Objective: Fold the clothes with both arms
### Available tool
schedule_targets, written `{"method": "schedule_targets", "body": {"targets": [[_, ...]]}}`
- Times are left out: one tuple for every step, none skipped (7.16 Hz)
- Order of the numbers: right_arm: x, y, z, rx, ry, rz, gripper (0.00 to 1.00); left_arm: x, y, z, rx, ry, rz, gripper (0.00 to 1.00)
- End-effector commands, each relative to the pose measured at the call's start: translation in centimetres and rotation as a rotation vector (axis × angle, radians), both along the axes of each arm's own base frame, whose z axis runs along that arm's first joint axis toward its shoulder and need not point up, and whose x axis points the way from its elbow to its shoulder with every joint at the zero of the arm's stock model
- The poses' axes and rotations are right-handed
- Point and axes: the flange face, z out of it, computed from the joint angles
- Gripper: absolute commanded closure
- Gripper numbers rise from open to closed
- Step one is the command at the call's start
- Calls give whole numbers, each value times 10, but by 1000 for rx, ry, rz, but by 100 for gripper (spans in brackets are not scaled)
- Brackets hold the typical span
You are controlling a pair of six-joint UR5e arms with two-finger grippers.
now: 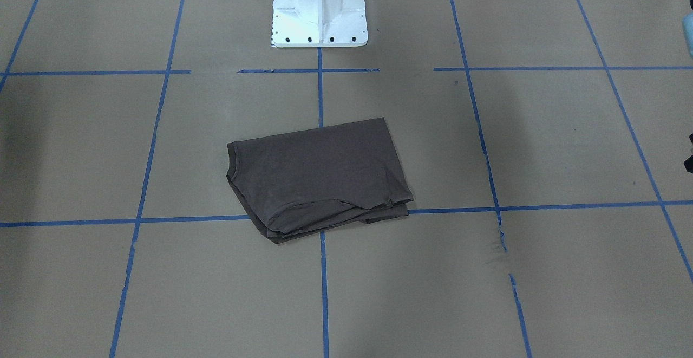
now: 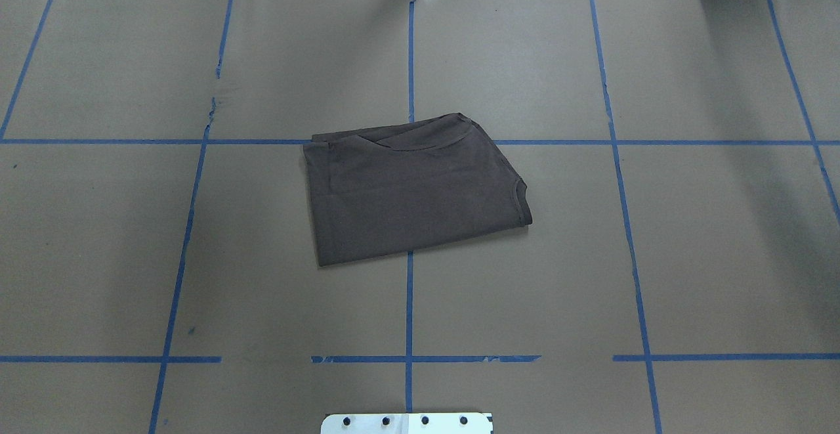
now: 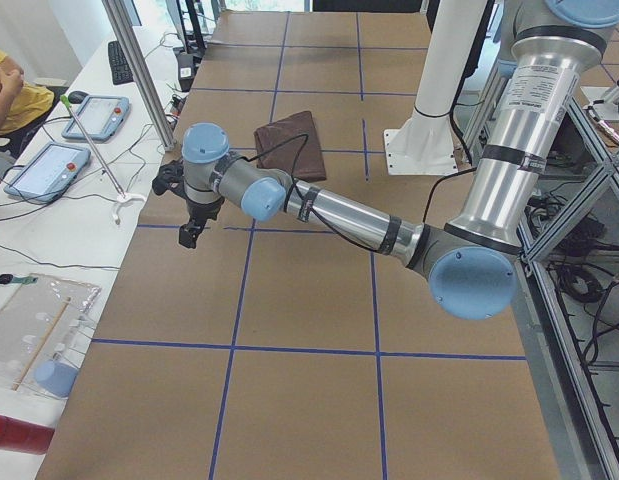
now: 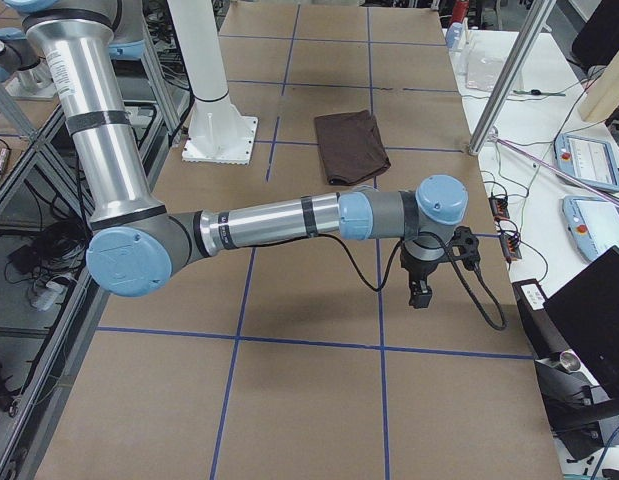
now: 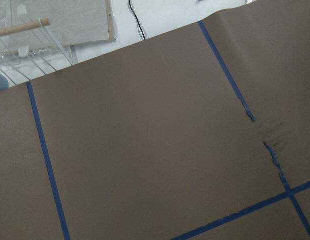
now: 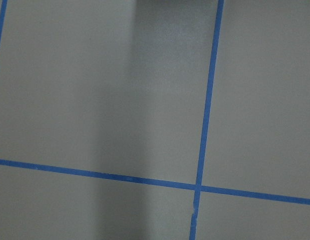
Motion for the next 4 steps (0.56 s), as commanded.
{"method": "schedule_targets", "body": {"targets": [[0, 6, 4, -6, 3, 4, 0, -46, 14, -12, -117, -26, -39, 0], [0, 6, 4, -4, 3, 4, 0, -46, 31, -3, -141, -53, 14, 0], [0, 6, 2, 1, 2, 3, 0, -45, 39, 16, -139, -61, 45, 0], [0, 9, -22, 51, 5, 3, 0, -46, 41, 12, -119, -65, 50, 0]]}}
